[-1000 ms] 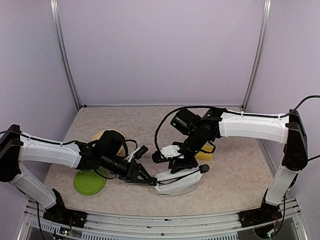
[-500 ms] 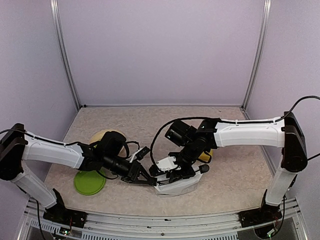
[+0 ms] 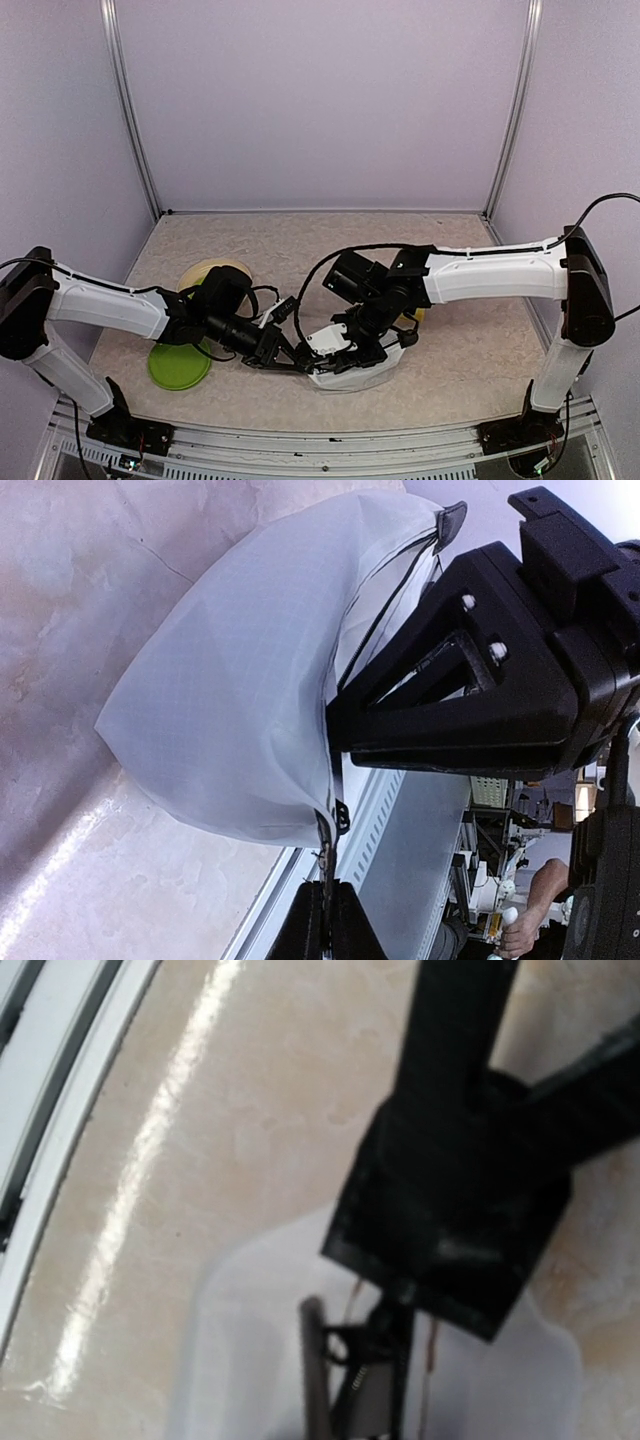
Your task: Sort the hair-cutting tools
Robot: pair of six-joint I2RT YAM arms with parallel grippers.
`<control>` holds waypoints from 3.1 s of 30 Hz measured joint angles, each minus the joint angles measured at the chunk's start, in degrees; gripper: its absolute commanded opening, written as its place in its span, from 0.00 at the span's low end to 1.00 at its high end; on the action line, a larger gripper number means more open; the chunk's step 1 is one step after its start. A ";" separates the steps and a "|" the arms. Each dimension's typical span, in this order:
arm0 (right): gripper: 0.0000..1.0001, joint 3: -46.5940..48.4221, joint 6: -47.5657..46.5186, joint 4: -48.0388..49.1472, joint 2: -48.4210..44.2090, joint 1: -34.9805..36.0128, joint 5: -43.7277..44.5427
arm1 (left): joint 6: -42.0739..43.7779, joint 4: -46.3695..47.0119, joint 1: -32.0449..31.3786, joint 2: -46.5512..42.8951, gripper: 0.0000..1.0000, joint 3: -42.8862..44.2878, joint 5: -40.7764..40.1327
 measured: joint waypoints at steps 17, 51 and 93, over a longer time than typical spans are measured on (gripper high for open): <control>0.05 -1.27 0.76 2.58 0.37 1.66 6.45 | 0.00 0.35 0.39 0.39 0.05 -0.11 0.63; 0.16 -2.36 3.02 2.97 -3.19 -2.36 9.42 | 0.46 0.31 1.14 0.39 0.04 -0.11 1.40; 0.29 -3.37 7.13 7.74 0.94 -0.57 7.67 | -1.29 1.29 1.14 -0.35 0.03 -0.11 2.16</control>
